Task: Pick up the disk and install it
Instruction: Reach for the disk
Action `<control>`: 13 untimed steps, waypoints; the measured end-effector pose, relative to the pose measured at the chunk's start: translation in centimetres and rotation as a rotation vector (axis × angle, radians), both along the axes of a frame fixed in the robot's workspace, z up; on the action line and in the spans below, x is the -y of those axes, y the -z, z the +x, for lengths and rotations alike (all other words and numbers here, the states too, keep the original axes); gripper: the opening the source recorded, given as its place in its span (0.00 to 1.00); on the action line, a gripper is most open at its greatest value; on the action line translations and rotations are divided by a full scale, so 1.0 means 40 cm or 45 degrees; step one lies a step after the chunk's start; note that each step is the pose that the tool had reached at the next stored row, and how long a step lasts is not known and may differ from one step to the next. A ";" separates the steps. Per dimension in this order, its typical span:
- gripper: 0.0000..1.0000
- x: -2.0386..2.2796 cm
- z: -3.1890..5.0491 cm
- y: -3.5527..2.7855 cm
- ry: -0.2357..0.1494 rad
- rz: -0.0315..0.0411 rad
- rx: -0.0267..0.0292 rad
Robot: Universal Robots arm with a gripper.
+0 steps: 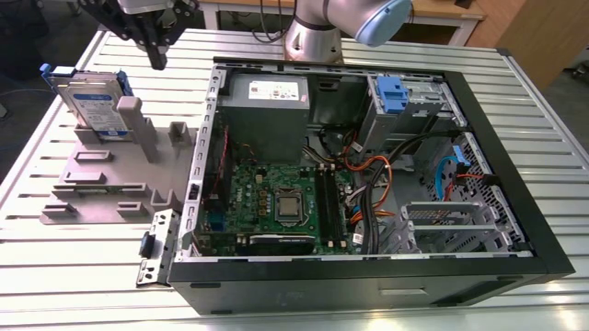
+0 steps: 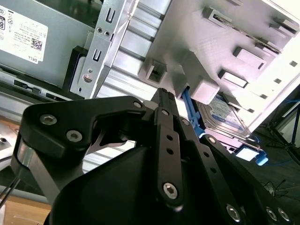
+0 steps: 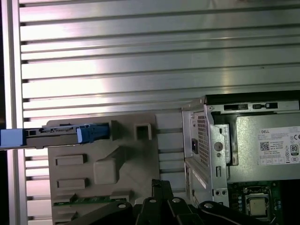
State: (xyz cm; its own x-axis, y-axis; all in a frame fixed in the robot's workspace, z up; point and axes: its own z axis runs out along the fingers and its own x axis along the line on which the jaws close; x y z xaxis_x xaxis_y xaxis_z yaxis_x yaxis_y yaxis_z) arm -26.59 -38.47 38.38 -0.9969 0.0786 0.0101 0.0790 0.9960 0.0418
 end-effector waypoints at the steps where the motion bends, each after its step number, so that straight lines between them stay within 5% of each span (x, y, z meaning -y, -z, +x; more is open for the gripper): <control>1: 0.11 0.000 -0.001 0.000 0.000 0.0000 0.0001; 13: 0.11 -0.003 -0.032 0.003 0.001 -0.0001 -0.0002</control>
